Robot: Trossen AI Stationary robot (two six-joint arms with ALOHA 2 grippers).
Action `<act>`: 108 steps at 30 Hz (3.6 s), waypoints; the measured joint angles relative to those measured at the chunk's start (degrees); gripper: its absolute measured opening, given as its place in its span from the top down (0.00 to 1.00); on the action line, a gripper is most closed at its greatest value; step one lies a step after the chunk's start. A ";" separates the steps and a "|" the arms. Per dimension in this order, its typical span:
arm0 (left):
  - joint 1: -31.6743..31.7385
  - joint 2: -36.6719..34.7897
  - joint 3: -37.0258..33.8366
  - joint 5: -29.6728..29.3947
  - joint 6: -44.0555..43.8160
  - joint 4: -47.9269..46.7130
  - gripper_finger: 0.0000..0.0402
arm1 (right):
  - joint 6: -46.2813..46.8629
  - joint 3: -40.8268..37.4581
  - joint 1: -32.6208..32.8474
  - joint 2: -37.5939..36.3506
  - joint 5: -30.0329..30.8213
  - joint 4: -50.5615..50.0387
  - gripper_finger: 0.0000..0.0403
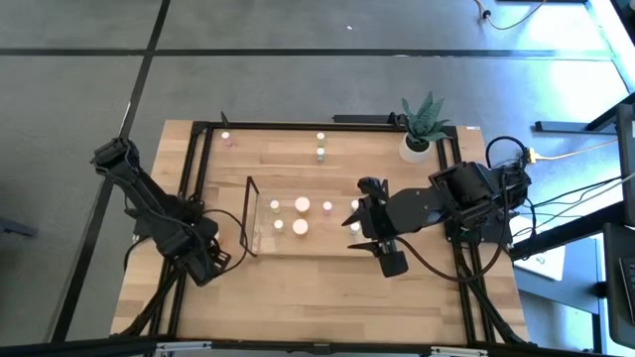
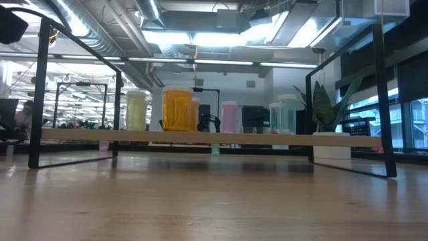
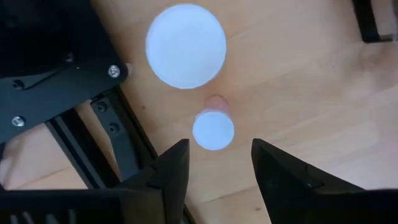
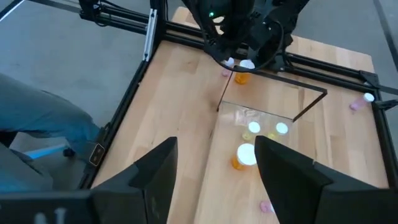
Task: Pick and place medicine bottles onto shelf by color
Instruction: Put the bottom left pink pill bottle aligned with the pink pill bottle on the shelf
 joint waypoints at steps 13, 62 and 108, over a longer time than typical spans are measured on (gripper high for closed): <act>0.04 0.00 -4.97 1.14 0.13 5.29 0.59 | -1.49 0.00 -0.01 0.02 -6.16 -0.03 0.46; -8.18 1.81 19.33 -6.33 16.32 7.26 0.76 | -1.05 -0.02 0.00 0.04 -6.09 -2.87 0.46; 40.55 35.32 63.26 -0.24 125.44 2.84 0.76 | 5.77 -0.04 3.14 -2.78 4.86 -10.32 0.46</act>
